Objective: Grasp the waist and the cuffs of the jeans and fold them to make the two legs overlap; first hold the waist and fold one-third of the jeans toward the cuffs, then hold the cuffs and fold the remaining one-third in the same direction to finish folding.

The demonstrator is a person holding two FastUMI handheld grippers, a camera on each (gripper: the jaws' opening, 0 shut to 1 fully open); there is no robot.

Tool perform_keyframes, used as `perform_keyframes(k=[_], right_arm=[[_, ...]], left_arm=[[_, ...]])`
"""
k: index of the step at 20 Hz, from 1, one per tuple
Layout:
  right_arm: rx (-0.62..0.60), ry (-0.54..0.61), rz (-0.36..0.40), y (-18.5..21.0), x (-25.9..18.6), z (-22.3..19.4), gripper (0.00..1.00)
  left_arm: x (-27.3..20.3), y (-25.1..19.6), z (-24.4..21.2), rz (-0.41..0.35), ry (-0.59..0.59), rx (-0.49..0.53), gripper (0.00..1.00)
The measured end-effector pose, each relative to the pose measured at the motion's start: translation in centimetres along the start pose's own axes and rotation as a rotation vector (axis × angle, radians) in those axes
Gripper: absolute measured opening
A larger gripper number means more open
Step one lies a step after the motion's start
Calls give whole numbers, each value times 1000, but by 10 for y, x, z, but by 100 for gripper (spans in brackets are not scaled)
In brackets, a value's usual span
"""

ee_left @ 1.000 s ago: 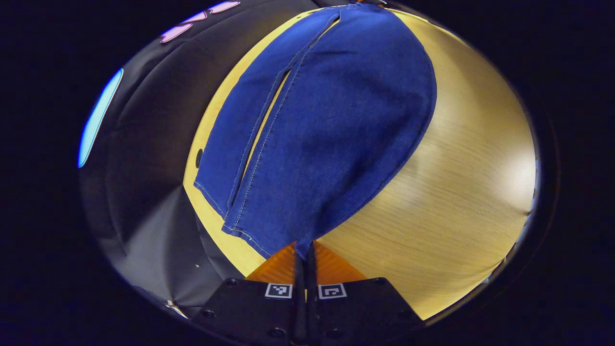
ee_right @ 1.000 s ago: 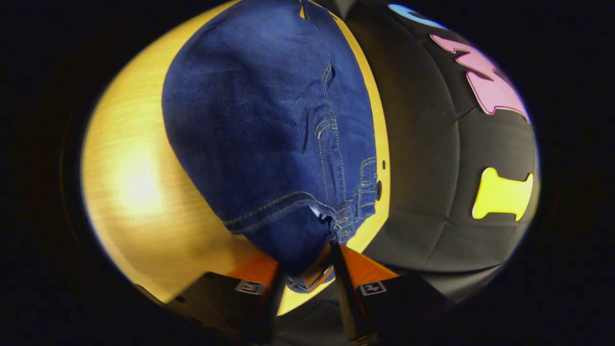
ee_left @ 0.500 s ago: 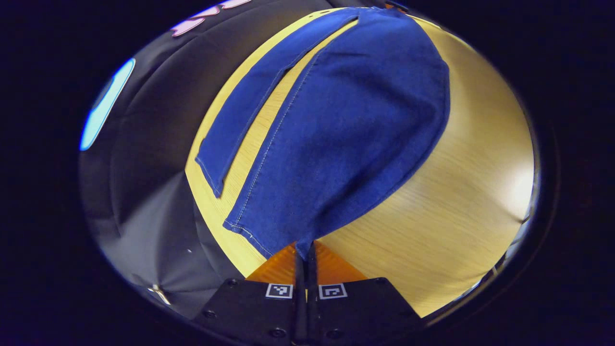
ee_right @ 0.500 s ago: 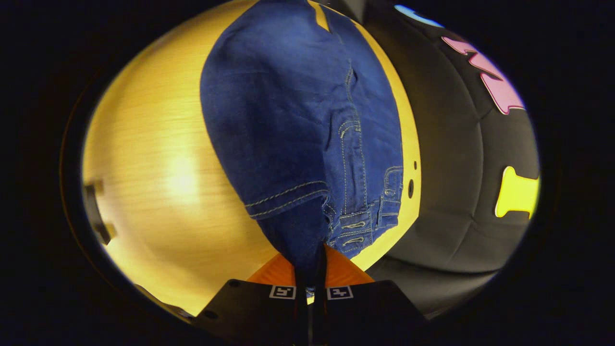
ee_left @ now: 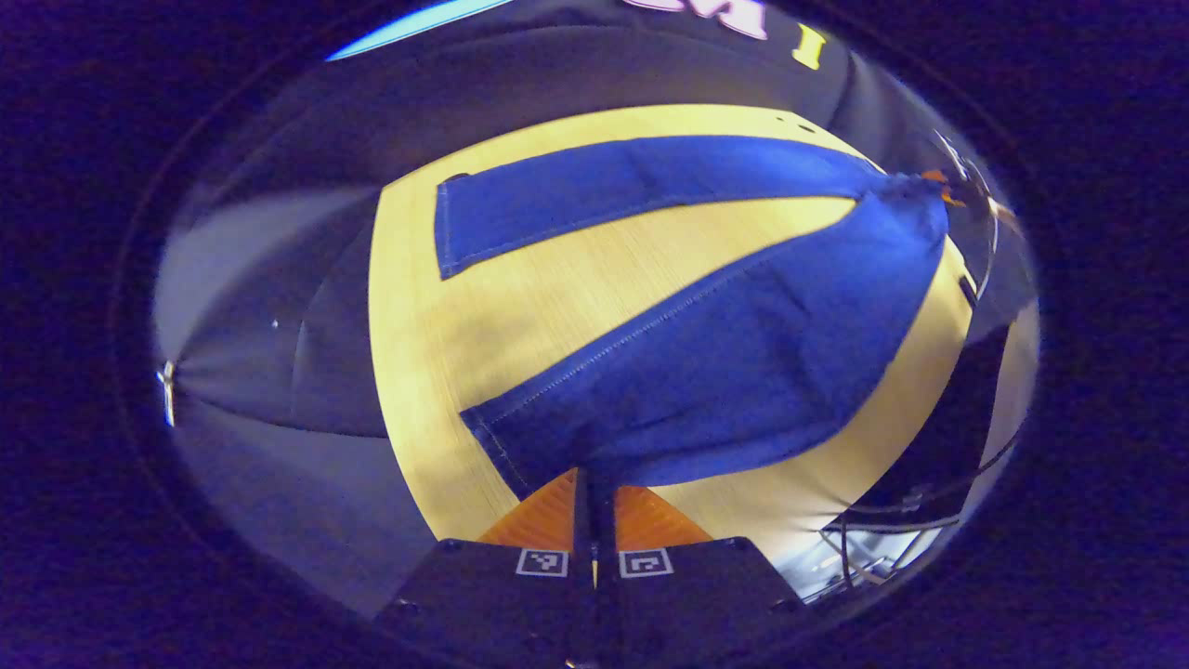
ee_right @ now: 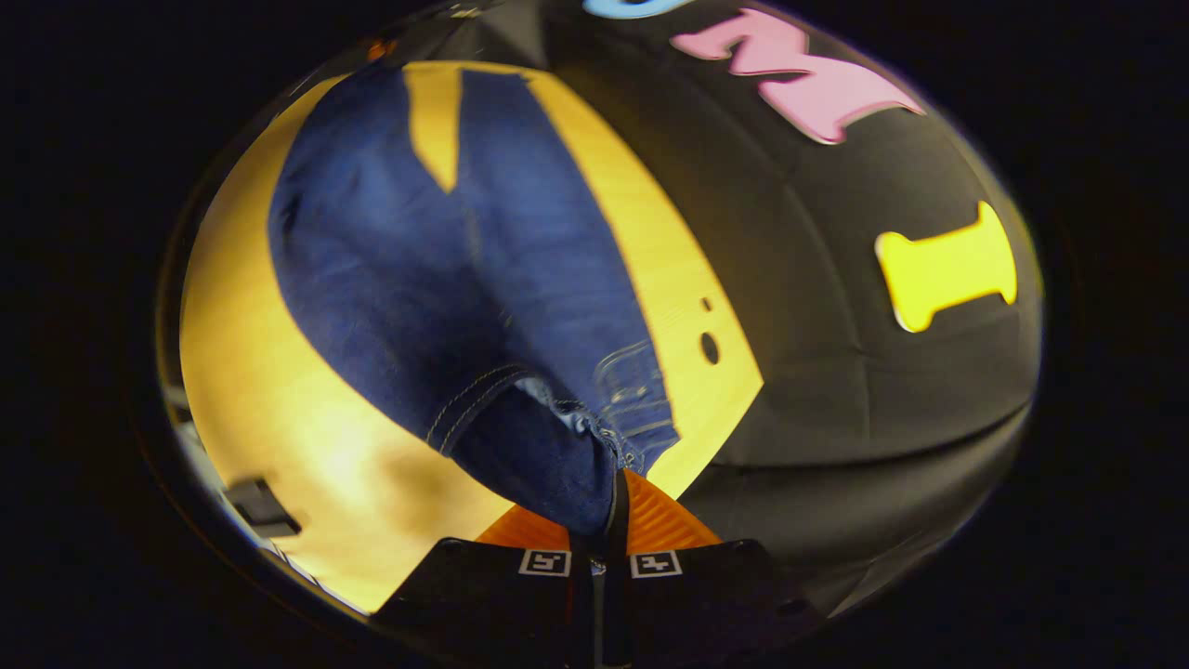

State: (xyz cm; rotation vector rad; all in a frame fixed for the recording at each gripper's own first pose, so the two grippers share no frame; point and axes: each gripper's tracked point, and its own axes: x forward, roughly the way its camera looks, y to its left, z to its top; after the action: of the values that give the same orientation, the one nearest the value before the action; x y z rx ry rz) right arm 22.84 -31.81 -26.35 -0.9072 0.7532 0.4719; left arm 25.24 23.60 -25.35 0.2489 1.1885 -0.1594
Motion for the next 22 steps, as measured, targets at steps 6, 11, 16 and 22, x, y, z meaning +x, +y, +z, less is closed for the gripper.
perform_keyframes(k=[6, 11, 16, 22], right_arm=[[355, 37, -43, -72, -36, 40, 8], [696, 107, -82, -126, -42, 69, 8], [863, 157, -91, -178, -48, 103, 8], [985, 198, -115, -196, -69, 113, 34]], left_arm=[[-36, 31, 98, 23, -35, -396, 6], [-69, 68, 166, -17, -60, -601, 6], [-88, 101, 254, 75, -133, -578, 5], [-144, 93, 306, 171, -208, -394, 35]])
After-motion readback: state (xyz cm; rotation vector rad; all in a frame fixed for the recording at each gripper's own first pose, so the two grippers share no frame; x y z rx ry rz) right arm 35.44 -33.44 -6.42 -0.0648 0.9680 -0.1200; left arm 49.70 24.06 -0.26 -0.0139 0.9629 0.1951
